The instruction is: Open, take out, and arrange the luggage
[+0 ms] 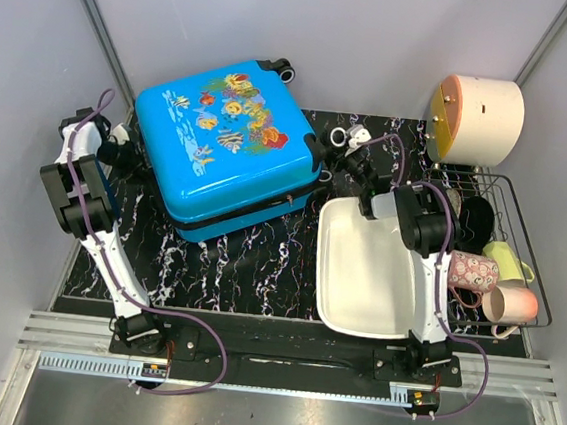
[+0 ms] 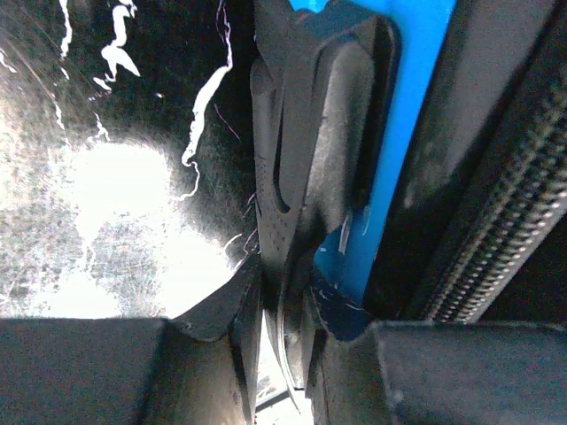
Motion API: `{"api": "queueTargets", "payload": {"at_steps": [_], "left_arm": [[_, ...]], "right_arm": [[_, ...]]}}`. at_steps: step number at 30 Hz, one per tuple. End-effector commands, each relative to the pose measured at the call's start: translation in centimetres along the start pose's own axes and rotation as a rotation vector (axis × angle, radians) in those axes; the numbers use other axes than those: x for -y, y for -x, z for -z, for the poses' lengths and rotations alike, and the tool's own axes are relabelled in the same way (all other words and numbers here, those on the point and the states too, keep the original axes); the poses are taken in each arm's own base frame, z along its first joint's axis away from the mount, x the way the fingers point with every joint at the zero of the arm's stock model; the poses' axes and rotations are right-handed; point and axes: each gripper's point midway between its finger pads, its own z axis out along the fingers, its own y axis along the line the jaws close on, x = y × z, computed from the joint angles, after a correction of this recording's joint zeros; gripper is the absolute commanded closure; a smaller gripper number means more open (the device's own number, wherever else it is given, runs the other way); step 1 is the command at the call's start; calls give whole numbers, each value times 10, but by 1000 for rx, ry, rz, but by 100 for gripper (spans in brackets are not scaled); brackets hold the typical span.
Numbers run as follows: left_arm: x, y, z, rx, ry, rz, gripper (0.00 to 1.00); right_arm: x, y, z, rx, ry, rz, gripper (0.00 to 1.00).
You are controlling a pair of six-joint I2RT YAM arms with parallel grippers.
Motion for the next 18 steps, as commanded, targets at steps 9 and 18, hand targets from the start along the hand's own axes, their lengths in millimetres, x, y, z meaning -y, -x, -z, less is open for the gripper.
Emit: {"api": "queueTargets", "payload": {"at_steps": [9,18], "left_arm": [[23,62,88,399,58,-123,25],[46,7,146,433,12,-266,1]], "right_arm": [[85,113,80,-96,-383,227,15],[32,182,85,-310,-157,8,1]]}}
